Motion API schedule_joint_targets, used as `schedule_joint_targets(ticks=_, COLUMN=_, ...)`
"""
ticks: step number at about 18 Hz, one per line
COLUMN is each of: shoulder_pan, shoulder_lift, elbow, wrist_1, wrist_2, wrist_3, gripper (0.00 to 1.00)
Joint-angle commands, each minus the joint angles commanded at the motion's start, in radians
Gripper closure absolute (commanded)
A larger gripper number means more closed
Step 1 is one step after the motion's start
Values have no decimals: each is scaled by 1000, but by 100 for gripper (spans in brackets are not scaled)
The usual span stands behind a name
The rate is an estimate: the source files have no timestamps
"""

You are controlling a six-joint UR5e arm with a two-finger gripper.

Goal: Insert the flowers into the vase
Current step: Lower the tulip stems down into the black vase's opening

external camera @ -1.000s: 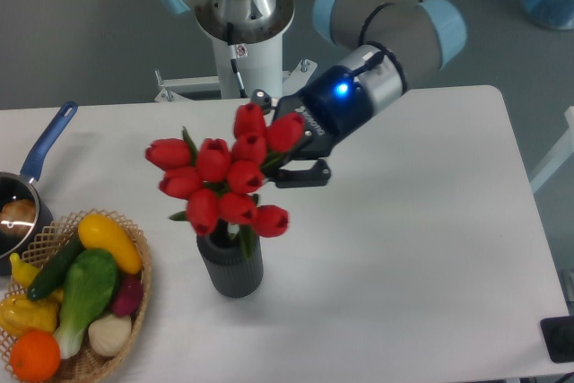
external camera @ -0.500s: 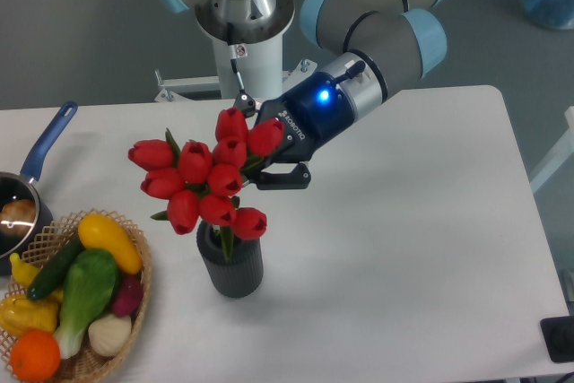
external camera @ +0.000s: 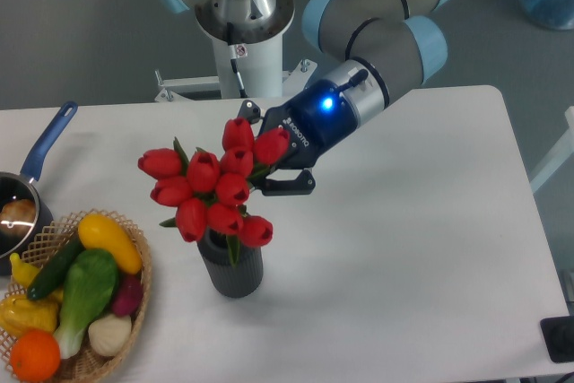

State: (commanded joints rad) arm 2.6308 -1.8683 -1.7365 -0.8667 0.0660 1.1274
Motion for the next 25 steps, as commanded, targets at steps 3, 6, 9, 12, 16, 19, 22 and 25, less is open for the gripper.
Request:
schedule_joint_targets(ticks=3, shoulder_pan=0, shoulder_lift=-8, elbow=0, wrist_1=2, wrist_2=0, wrist_3=6, gripper=78)
schedule_joint_targets(ticks=6, shoulder_pan=0, shoulder_lift=-23, elbow=-8, wrist_1=2, wrist_2=0, wrist_3=34, gripper=78)
schedule_joint_targets(ticks=9, shoulder_pan=0, shoulder_lift=-29, elbow=-34, wrist_1=3, wrist_2=0, wrist_3=70, gripper=78)
schedule_joint_targets(ticks=12, shoulder_pan=0, shoulder_lift=-32, elbow=-69, wrist_1=2, wrist_2=3, wrist_3=109, gripper=77)
schedule_joint_targets(ticks=16, shoulder_pan=-6, shoulder_lift=-28, elbow=-104, wrist_1=2, wrist_2=11, wrist_3=135, gripper=75)
schedule_joint_targets(ticks=19, shoulder_pan=-14, shoulder_lift=-28, elbow=-121, wrist_1=2, wrist_2=43, wrist_3=161, gripper=74)
schedule_joint_targets(ticks=22, shoulder_pan=-28, shoulder_lift=-35, elbow=-150, wrist_1=0, wrist_2=52, wrist_3=232, gripper=73)
schedule_joint_targets(ticks=25, shoulder_pan=-28, shoulder_lift=-40, elbow=-163, wrist_1=0, wrist_2=55, wrist_3=249, gripper=71)
